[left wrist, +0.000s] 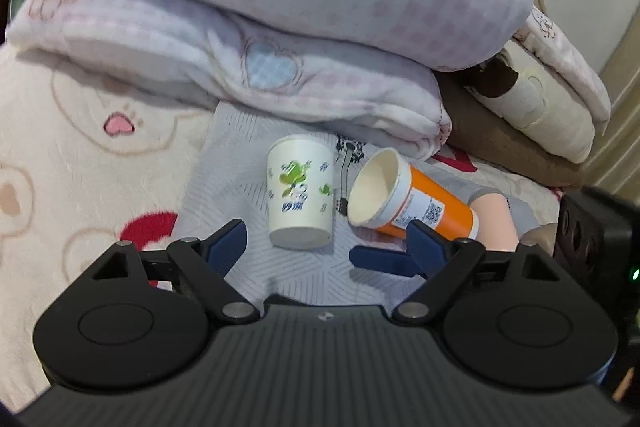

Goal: Flip cup upright
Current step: 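Move the right tool toward the white paper cup lying on its side, then close the right tool on the white paper cup's body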

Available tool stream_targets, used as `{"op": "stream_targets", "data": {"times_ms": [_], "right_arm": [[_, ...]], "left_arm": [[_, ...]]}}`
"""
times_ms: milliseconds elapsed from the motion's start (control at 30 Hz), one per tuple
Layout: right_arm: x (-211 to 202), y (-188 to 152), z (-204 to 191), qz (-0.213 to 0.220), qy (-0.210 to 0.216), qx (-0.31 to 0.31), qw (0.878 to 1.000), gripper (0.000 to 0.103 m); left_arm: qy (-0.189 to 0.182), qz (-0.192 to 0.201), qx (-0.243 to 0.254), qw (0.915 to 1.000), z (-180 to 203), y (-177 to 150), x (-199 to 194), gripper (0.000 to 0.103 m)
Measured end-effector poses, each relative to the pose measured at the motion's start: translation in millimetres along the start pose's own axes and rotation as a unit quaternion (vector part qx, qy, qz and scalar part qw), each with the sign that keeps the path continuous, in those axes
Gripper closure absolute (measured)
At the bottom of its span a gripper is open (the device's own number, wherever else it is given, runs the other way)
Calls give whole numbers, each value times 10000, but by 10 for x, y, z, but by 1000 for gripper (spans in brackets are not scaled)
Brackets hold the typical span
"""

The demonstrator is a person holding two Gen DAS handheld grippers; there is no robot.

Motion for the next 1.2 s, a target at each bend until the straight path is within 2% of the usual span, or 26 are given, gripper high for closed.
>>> {"op": "stream_targets", "data": {"times_ms": [233,433,533,667,833,900,1000,1067,1133,1200], "right_arm": [[93,-31,5,430,-329,-242,9982,12],[239,49,-12,552,-660,-395,9955,13],[312,29,-77,691,-1056,-617,9901,14],[373,24,-124,735,-1135,-710,9883,15],[329,33,-117,884,-1104,-482,9888,18],[360,39,-117,854,-1204,-484,9879,22],[397,63,-55,808,-1370,-372,9866,34],[414,63,-23,776,-1402,-351,9865,52],[424,51,-12,703,-1404,-346,9870,64],[407,27,-15,648,-1340,-336,9883,70]], "left_arm": [[58,-79,-208,9997,-283,-103,83,18],[-328,-96,-282,9990,-365,-151,121,20],[-327,-66,-220,9992,-327,-153,104,20],[-312,-77,-324,9990,-347,-155,99,20],[-347,-112,-566,9977,-437,-159,84,20],[-325,-129,-652,9973,-459,-157,86,21],[-281,-139,-812,9962,-508,-162,80,22],[-306,-126,-907,9953,-542,-165,67,22],[-317,-110,-954,9949,-561,-161,49,22],[-305,-102,-970,9948,-565,-160,41,22]]}}
Point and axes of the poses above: each gripper's, at about its wrist camera, not at the fingertips, and x roughly the way its jaws point, z to its right, y to its top, the point moved 2 cm from there along x, roughly the way its jaws point, and after that the axes turned 7 degrees about x, right-handed, at the moved point
